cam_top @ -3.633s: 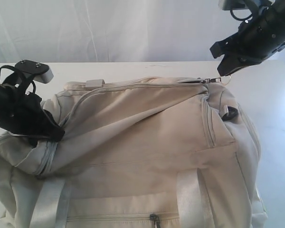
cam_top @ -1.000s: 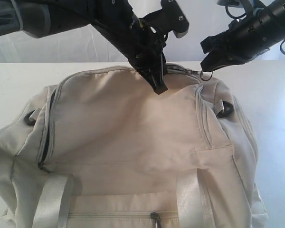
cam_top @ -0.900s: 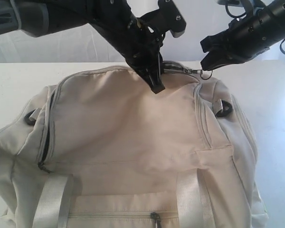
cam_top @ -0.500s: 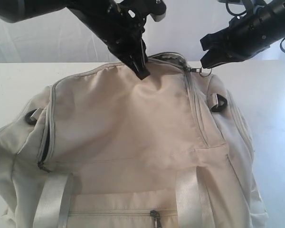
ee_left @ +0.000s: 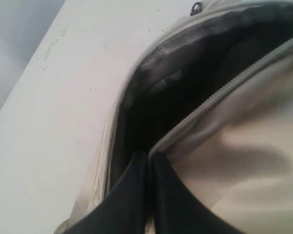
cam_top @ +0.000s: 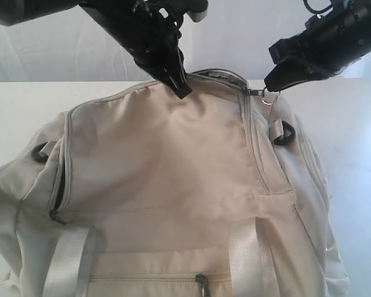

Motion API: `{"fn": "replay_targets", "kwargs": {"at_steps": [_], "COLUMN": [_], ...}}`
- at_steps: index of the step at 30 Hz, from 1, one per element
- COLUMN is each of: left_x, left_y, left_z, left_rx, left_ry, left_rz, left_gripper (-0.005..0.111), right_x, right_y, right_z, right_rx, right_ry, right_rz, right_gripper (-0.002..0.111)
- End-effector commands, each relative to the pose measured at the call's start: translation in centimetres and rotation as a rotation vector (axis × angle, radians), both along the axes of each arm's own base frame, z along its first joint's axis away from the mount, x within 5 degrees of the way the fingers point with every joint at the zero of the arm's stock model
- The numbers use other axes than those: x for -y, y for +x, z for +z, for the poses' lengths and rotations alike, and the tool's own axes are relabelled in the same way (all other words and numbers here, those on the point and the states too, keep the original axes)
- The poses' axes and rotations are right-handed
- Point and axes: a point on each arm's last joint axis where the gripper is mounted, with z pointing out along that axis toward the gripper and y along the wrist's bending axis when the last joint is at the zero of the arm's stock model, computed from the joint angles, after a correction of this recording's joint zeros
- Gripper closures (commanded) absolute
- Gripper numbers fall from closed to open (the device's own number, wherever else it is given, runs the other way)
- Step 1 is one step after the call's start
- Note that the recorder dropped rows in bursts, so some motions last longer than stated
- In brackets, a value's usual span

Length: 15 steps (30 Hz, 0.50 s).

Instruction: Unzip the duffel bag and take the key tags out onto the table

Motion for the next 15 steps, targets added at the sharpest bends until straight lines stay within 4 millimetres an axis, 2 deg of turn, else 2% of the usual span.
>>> {"fn": "replay_targets", "kwargs": {"at_steps": [1,9,15], "left_x": [-1.5,-1.6,-1.6], "left_y": [0.0,-0.1,-0.1], "left_z": [0.6,0.4,0.4], "left_rx": [-0.009,-0.041,-0.048], "left_ry": [0.041,0.035,0.024], "left_rz": [0.055,0.076,0.088], "left_gripper": [0.107,0.107,0.107], "right_x": [0.3,0.0,-0.1], "right_y": [-1.8,-4.1,-5.4], "right_z": [0.4,1.2,1.1], "right_rx": [-0.021,0.001,-0.002], "right_ry": [-0.023,-0.005,-0.002], "right_rz": [0.019,0.016,0.019], "right_gripper": [0.108,0.108,0.108]}}
